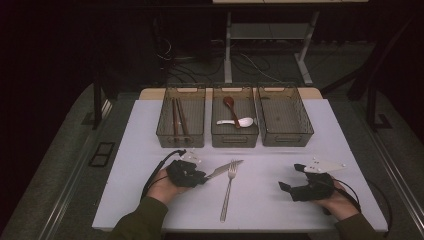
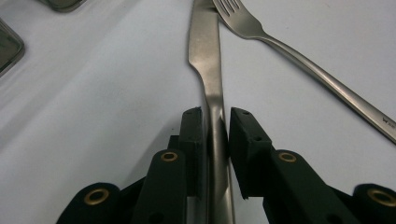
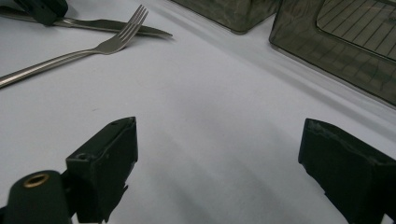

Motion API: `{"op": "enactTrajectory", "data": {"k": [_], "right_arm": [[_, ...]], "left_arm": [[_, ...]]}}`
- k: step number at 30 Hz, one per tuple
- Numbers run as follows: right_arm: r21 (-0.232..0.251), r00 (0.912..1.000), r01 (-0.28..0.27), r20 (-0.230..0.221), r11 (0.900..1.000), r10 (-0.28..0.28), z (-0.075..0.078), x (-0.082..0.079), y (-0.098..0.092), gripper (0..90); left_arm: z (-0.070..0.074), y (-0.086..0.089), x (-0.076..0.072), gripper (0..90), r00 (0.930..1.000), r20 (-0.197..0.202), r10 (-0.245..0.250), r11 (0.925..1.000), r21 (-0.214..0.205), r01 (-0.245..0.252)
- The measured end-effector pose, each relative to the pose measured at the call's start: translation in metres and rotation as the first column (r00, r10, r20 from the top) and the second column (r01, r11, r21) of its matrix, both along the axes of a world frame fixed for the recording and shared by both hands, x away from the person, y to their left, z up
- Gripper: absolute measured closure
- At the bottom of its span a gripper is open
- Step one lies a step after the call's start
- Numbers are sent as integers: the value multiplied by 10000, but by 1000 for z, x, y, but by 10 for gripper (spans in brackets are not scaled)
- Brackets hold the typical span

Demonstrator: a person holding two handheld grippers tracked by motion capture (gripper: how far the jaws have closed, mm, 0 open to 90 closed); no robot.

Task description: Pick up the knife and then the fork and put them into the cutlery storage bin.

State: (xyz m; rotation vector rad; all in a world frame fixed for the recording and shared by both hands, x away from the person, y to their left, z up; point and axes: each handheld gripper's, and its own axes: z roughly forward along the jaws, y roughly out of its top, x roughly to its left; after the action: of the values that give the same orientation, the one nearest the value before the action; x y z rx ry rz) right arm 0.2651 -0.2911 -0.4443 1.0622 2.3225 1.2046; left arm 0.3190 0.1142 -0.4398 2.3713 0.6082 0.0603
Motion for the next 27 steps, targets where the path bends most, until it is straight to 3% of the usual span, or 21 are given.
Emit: {"op": "enactTrajectory", "data": {"k": [3, 7, 14, 24, 27], "right_arm": [[-6, 10000, -9, 4, 10000, 9, 0, 0, 0, 120], [-19, 10000, -19, -23, 10000, 19, 0, 0, 1, 120], [-46, 10000, -15, -34, 10000, 14, 0, 0, 1, 120], [-4, 10000, -54, 0, 10000, 54, 0, 0, 1, 120], [-25, 10000, -48, -8, 10000, 48, 0, 0, 1, 120]], "left_arm": [[-1, 0, -2, 752, 9999, 68, 93, 10000, -29, -93], [-1, -4, -8, 768, 9986, 529, 99, 9996, 243, -112], [-1, -6, -9, 795, 9988, 231, 432, 9989, 194, -437], [1, -6, -8, 796, 9979, 507, 404, 9984, 378, -423], [4, -4, -9, 796, 9968, 441, 673, 9976, 120, -678]]}}
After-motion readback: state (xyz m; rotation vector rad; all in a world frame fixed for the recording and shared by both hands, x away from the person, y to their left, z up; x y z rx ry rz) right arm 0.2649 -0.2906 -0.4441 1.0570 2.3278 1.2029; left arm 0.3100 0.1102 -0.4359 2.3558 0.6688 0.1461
